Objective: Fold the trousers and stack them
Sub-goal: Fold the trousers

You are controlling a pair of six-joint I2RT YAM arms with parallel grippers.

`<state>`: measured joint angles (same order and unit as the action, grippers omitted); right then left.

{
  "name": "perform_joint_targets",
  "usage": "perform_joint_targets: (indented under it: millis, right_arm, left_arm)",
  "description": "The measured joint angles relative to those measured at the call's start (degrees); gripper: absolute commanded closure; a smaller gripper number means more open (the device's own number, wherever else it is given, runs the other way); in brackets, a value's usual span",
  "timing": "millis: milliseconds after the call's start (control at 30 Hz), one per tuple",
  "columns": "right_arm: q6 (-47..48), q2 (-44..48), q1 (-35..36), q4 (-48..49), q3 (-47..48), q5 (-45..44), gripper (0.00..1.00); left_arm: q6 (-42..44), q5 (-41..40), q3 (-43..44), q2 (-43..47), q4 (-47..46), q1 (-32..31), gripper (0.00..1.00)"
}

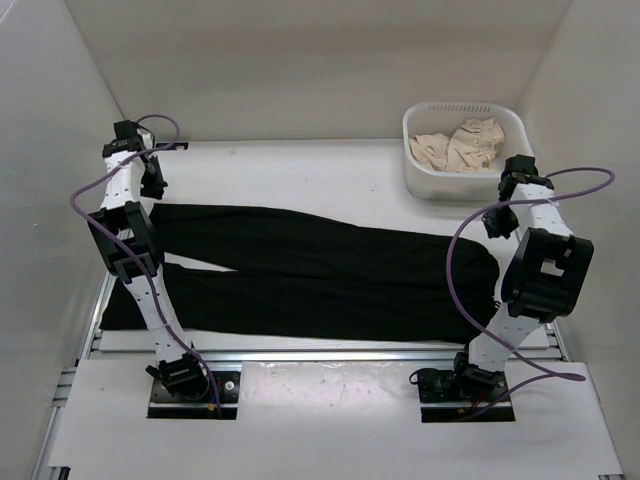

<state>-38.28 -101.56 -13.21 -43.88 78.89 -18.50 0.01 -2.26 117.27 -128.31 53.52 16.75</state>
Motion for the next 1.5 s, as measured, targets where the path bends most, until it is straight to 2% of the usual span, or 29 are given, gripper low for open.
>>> perform_joint_targets:
  millis: [67, 100, 133, 167, 233, 300, 333, 700, 833, 867, 933, 1000, 1100, 1200, 1300, 1333, 1367, 1500]
  right_arm:
    - [0.5, 0.1, 0.0, 0.7, -0.3, 0.7, 1.0]
    - [0.9, 0.1, 0.0, 1.0, -0.7, 1.1, 0.97]
    - [1.2, 0.1, 0.0, 0.9, -0.9, 1.4, 0.89]
    - [1.4, -0.1, 0.0, 0.7, -1.0, 1.7, 0.73]
    - [1.9, -0.6, 0.0, 0.7, -1.0, 2.1, 0.5]
    - [2.6, -1.6, 0.0, 0.5, -0.7, 2.5, 0.33]
    - [3.1, -2.3, 0.0, 0.5, -0.6, 2.8, 0.31]
    - [3.8, -5.0, 0.0, 0.1, 0.2, 3.6, 0.29]
    - [3.8, -5.0, 0.0, 0.0, 0.2, 2.8, 0.29]
    - [3.8, -5.0, 0.0, -0.1, 0.2, 2.5, 0.29]
    - [3.8, -5.0, 0.0, -0.3, 0.2, 1.9, 0.29]
    - [3.8, -5.0, 0.0, -0.7, 0.2, 1.4, 0.29]
    - [3.9, -5.0, 0.0, -1.1, 0.2, 0.8, 0.29]
    - [4.0, -5.0, 0.0, -1.2, 0.2, 0.5, 0.29]
    - [4.0, -5.0, 0.0, -1.2, 0.2, 0.4, 0.29]
    - [4.0, -5.0, 0.0, -1.2, 0.2, 0.4, 0.29]
    - [4.0, -5.0, 0.0, -1.2, 0.2, 0.4, 0.29]
    - [4.2, -5.0, 0.0, -1.2, 0.2, 0.2, 0.29]
  left_arm:
    - [0.0, 0.4, 0.0, 0.6, 0.0, 0.0, 0.86]
    - [0.0, 0.4, 0.0, 0.5, 0.0, 0.0, 0.75]
    - [0.0, 0.2, -0.1, 0.3, 0.0, 0.0, 0.65]
    - [0.2, -0.3, -0.2, 0.0, 0.0, 0.0, 0.52]
    - [0.1, -2.0, -0.2, -1.0, 0.0, 0.0, 0.31]
    - [0.2, -3.5, -0.2, -2.4, 0.1, 0.0, 0.24]
    - [0.1, -4.2, -0.2, -3.2, 0.1, 0.0, 0.22]
    - [0.0, -2.4, -0.2, -8.3, 0.4, 4.5, 0.23]
    - [0.0, -0.1, 1.4, -9.5, 0.5, 5.6, 0.33]
    - [0.0, 0.3, 1.8, -9.8, 0.5, 5.4, 0.39]
    - [-0.1, 0.9, 2.5, -10.2, 0.5, 4.8, 0.43]
    - [0.0, 1.3, 3.2, -10.5, 0.5, 4.0, 0.52]
    - [0.0, 1.6, 4.0, -11.0, 0.4, 3.3, 0.59]
    - [0.0, 1.7, 4.0, -11.1, 0.4, 3.0, 0.59]
    - [0.0, 1.7, 4.2, -11.1, 0.4, 3.0, 0.54]
    - [0.0, 1.7, 4.2, -11.1, 0.4, 3.0, 0.47]
    - [0.1, 1.7, 4.2, -11.2, 0.4, 3.0, 0.33]
    - [0.0, 1.3, 4.4, -11.2, 0.4, 3.0, 0.29]
